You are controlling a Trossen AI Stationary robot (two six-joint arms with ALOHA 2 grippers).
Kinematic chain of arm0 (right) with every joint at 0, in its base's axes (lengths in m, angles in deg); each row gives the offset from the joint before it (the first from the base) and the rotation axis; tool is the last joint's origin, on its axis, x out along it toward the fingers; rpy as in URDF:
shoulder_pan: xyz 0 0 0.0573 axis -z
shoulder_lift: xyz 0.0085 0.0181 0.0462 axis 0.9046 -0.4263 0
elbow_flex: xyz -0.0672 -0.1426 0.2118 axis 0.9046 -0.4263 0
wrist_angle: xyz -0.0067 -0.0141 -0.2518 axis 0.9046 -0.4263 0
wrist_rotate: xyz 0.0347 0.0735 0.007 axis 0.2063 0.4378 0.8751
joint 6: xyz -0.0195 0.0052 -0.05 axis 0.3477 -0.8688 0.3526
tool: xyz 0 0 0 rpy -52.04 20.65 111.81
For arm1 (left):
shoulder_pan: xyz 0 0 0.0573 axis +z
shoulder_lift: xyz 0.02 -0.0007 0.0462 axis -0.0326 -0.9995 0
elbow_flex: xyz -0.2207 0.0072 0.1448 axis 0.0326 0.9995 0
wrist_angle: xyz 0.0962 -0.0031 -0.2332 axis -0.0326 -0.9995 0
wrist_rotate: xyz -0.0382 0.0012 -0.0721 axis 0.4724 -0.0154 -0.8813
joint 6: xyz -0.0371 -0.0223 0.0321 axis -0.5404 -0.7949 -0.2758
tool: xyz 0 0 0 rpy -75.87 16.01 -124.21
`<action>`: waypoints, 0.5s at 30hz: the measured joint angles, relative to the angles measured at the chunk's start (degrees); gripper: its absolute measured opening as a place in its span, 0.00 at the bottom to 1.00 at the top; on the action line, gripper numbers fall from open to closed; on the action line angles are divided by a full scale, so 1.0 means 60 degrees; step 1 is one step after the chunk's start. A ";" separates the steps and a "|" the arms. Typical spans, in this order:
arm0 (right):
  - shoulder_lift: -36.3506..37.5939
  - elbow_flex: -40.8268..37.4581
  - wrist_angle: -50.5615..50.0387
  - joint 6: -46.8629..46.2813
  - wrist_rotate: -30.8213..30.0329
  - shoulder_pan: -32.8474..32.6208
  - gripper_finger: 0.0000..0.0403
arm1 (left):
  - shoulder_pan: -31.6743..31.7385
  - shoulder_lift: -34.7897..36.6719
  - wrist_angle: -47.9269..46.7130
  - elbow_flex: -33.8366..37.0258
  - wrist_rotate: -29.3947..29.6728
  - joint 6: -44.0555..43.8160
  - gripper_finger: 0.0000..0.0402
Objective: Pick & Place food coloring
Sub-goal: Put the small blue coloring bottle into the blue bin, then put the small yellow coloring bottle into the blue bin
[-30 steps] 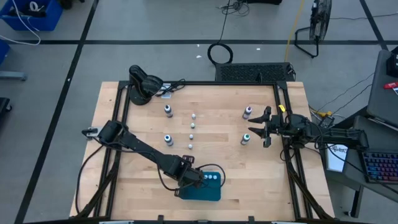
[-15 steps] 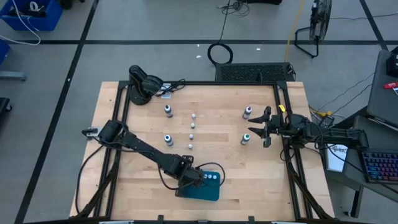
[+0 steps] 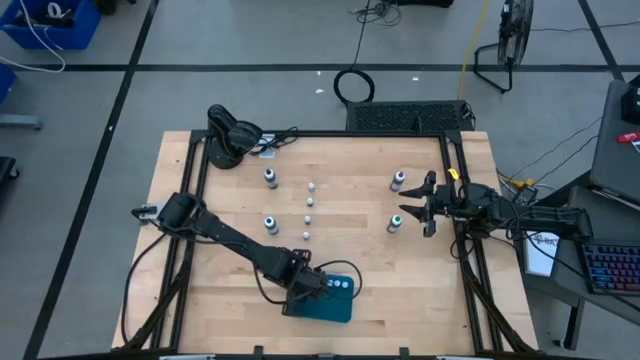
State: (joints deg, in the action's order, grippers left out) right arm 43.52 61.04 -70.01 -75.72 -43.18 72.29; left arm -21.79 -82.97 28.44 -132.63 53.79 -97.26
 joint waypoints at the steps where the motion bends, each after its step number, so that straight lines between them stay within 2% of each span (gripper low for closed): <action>1: 0.0000 0.0000 0.0000 0.0000 0.0001 -0.0001 0.40 | 0.0004 0.0037 -0.0010 -0.0053 0.0000 0.0000 0.36; 10: 0.0001 0.0004 0.0000 0.0000 -0.0003 0.0001 0.40 | 0.0117 0.0182 -0.0328 -0.0405 0.0007 0.0597 0.36; 15: 0.0004 0.0004 0.0000 0.0000 0.0001 0.0001 0.40 | 0.0334 0.0265 -0.1142 -0.0718 0.0017 0.0974 0.36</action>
State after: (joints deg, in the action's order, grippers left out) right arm 43.54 61.07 -70.01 -75.72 -43.17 72.30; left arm -19.79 -81.38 21.59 -136.94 53.89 -91.42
